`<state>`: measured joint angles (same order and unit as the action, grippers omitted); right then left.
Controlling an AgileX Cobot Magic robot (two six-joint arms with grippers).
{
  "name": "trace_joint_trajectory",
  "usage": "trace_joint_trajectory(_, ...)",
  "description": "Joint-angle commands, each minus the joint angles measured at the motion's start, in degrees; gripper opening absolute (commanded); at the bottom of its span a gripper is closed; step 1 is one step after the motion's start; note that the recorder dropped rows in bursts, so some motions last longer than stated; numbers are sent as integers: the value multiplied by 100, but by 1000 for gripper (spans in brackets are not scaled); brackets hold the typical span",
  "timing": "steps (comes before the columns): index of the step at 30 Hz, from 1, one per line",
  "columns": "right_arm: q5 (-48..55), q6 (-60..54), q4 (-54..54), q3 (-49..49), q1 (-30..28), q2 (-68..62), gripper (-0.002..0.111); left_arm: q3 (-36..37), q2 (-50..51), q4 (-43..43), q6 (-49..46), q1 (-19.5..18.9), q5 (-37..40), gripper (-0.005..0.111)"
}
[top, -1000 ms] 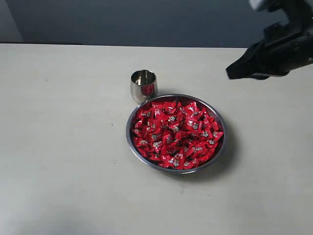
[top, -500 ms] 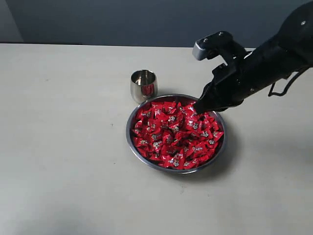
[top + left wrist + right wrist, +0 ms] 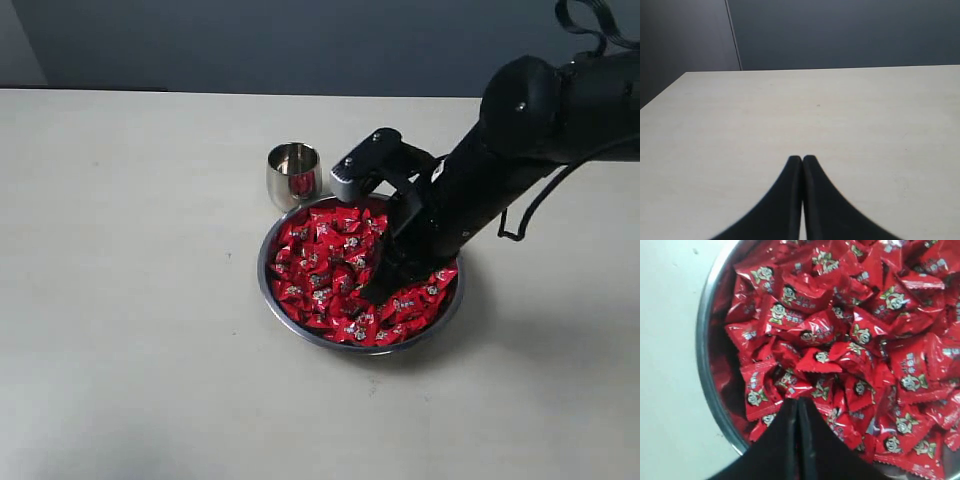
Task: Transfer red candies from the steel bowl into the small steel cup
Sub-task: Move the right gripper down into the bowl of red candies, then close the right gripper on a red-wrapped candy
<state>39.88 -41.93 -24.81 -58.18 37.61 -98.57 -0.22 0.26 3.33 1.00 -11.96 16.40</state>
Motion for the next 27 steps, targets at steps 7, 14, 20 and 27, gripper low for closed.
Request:
trace_joint_trajectory(7,-140,878,684,-36,40,-2,37,22,-26,33,15,31,-10,0)
trace_joint_trajectory(14,-595,1160,1327,-39,40,-2,35,22,-26,33,15,31,-10,0)
trace_joint_trajectory(20,-919,1467,1680,-39,40,-2,37,22,-26,33,15,31,-10,0)
trace_joint_trajectory(27,-982,1469,1662,-39,40,-267,37,22,-26,33,15,31,-10,0)
